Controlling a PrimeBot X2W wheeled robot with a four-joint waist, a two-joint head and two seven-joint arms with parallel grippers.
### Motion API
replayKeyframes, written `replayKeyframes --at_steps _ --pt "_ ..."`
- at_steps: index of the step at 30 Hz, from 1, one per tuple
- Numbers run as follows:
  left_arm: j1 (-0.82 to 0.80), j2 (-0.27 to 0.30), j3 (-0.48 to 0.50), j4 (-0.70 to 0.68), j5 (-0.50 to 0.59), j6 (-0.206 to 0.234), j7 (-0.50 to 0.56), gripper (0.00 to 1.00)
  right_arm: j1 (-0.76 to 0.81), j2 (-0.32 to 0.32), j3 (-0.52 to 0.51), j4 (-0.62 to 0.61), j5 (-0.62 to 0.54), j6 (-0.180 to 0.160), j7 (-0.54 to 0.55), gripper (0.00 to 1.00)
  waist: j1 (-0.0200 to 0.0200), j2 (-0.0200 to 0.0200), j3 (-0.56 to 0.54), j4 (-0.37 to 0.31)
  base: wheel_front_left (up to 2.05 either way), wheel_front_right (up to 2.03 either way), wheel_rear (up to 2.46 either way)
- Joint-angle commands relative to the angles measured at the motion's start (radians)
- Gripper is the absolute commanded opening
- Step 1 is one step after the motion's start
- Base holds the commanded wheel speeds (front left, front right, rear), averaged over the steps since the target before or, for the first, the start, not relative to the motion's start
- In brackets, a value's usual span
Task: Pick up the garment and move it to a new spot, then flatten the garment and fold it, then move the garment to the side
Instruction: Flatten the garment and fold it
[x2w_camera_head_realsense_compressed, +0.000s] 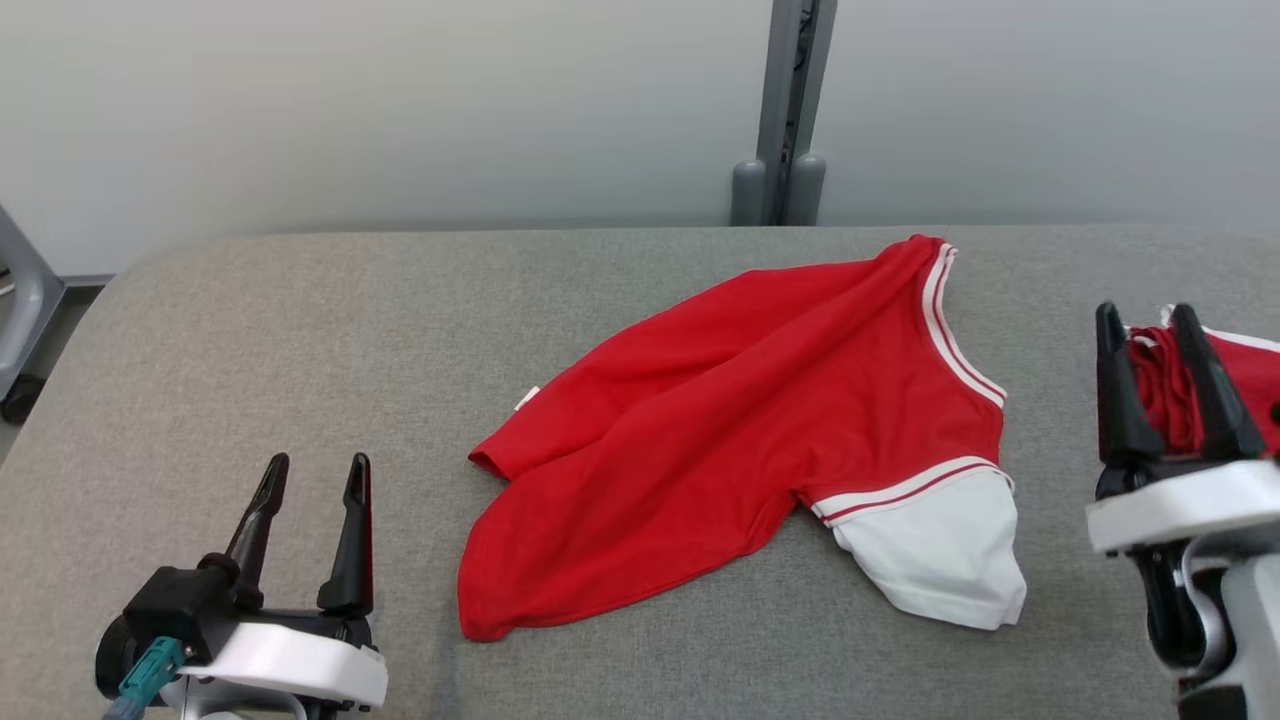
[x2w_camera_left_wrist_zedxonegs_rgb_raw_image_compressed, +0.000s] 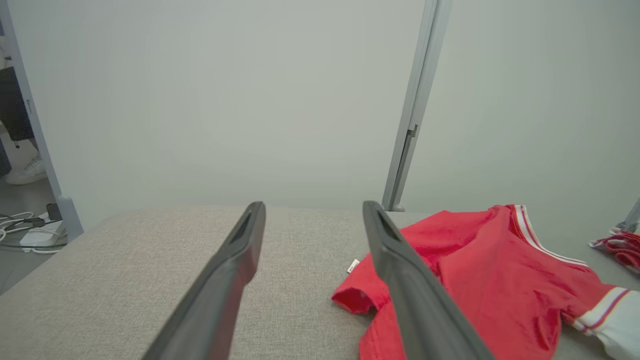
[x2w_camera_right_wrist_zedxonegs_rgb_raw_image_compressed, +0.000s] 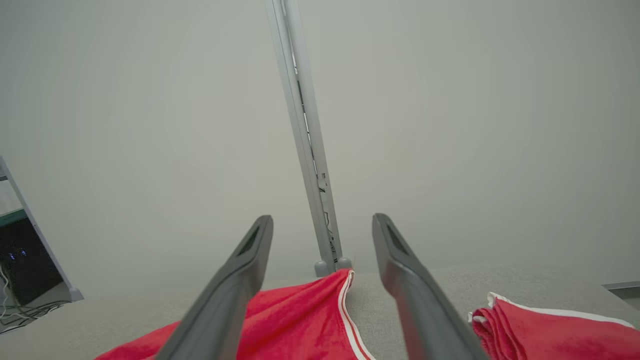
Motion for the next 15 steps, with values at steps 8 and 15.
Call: replayKeyframes --at_steps 8,15 --pt "0.050 -0.016 0.033 -0.050 0.034 0.003 -0.001 1.00 0.210 0.058 -0.017 -0.197 -0.068 0.000 0.001 1.00 0.0000 -0.0001 -0.022 -0.039 0.00 0.00 0.00" --pt "0.074 -0.043 0.049 -0.068 0.051 -0.007 -0.001 1.00 0.292 0.070 -0.017 -0.197 -0.095 0.000 0.001 1.00 0.0000 -0.0001 -0.022 -0.036 0.00 0.00 0.00"
